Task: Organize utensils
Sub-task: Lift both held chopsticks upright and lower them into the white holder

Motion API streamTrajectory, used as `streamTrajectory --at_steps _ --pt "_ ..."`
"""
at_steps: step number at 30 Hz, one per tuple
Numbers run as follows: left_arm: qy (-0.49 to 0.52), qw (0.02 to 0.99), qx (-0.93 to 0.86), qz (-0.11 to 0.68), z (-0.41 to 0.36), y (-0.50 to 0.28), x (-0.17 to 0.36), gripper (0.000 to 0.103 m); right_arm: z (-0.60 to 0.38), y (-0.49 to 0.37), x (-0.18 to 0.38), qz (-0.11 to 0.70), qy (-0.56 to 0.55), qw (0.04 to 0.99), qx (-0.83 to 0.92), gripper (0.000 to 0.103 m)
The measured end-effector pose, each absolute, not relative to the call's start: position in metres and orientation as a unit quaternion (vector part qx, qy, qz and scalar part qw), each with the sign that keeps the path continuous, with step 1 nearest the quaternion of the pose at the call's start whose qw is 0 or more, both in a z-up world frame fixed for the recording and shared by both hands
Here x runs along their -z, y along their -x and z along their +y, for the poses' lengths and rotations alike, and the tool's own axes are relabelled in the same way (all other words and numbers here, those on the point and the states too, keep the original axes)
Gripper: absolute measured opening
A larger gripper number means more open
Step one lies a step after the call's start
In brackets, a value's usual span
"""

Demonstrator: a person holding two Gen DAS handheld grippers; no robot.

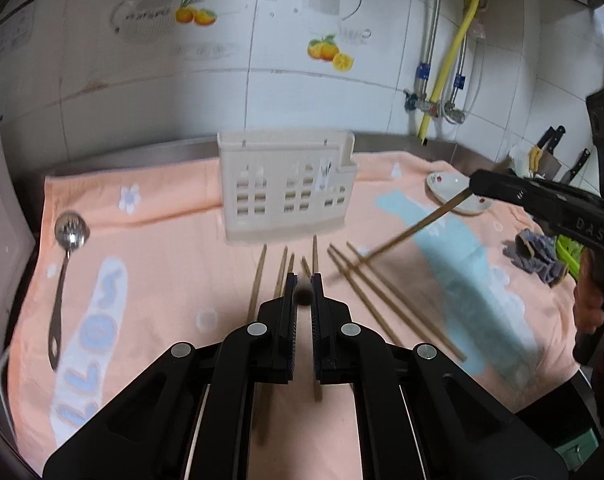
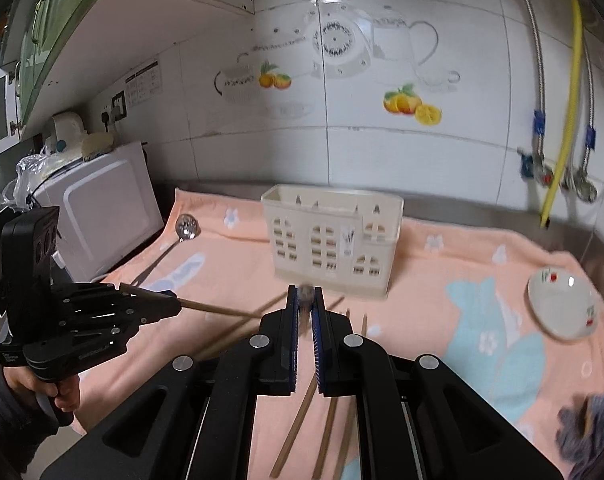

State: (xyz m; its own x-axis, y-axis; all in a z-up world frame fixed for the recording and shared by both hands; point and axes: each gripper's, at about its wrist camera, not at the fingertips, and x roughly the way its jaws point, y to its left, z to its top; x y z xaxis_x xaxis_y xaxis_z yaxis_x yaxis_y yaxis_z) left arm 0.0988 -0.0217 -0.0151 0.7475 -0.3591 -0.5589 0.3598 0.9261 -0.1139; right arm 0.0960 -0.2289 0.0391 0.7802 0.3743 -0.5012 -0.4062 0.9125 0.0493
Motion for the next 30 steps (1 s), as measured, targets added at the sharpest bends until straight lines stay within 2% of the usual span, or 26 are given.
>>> streamTrajectory --at_steps 9,17,22,30 --pt "-0.024 0.939 0.2 0.278 -0.031 -0.137 -0.028 0.005 -0.231 -0.141 -0.1 0.244 0.068 0.948 -0.191 0.006" --pt "-0.038 0.956 0.195 0.216 -0.033 -0.155 -0.092 0.005 -0.235 -0.177 -0.139 0.219 0.075 0.959 -0.164 0.006" --pt "-0.052 0.967 0.177 0.178 -0.039 -0.171 -0.122 0.005 -0.235 -0.199 -0.146 0.213 0.071 0.963 -0.152 0.006" --pt "-0.046 0.974 0.16 0.155 -0.04 -0.194 -0.137 0.005 -0.235 -0.226 -0.139 0.216 0.062 0.964 -0.144 0.006"
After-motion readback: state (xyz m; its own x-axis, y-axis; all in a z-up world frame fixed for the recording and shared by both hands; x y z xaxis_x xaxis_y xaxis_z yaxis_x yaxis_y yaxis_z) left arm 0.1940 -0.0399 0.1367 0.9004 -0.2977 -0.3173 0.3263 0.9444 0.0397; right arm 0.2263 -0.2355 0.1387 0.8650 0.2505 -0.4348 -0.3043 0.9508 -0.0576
